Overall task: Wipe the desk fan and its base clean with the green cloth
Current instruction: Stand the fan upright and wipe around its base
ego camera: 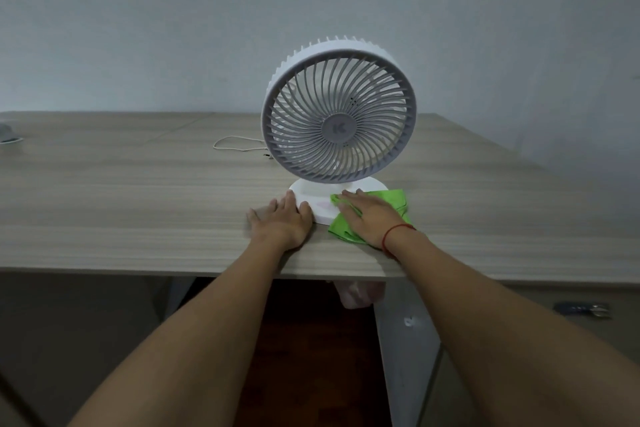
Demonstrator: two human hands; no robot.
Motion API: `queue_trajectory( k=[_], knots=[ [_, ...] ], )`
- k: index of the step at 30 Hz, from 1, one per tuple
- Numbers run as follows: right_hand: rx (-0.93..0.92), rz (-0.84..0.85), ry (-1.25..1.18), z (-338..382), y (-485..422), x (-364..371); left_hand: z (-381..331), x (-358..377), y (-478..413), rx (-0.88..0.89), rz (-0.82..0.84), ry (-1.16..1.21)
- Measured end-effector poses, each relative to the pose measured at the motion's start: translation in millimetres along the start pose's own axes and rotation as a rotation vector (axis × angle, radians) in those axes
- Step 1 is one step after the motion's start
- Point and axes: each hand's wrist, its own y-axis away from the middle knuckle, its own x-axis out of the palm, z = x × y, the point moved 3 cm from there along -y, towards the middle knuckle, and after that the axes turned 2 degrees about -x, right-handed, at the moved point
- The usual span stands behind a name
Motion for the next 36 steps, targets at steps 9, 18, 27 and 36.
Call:
queue_trajectory(
  k=[9, 18, 27, 36],
  knots=[
    [0.227, 0.07, -0.057, -27.7, -35.7, -23.2, 1.8, 8.1, -5.5, 0.035, -0.034, -0.001],
    [0.199, 0.078, 0.132, 10.5, -37.4, -10.0, 2.0, 5.3, -9.0, 0.039, -0.044, -0.007],
    [-0.047, 0.061, 0.036, 14.6, 0.8, -6.6, 0.8, 0.1, -0.7, 0.025, -0.036, -0.016],
    [0.301, -0.013, -0.117, -34.1, -28.5, -26.9, -0.1, 4.4, -7.5, 0.033, -0.042, -0.019]
  ],
)
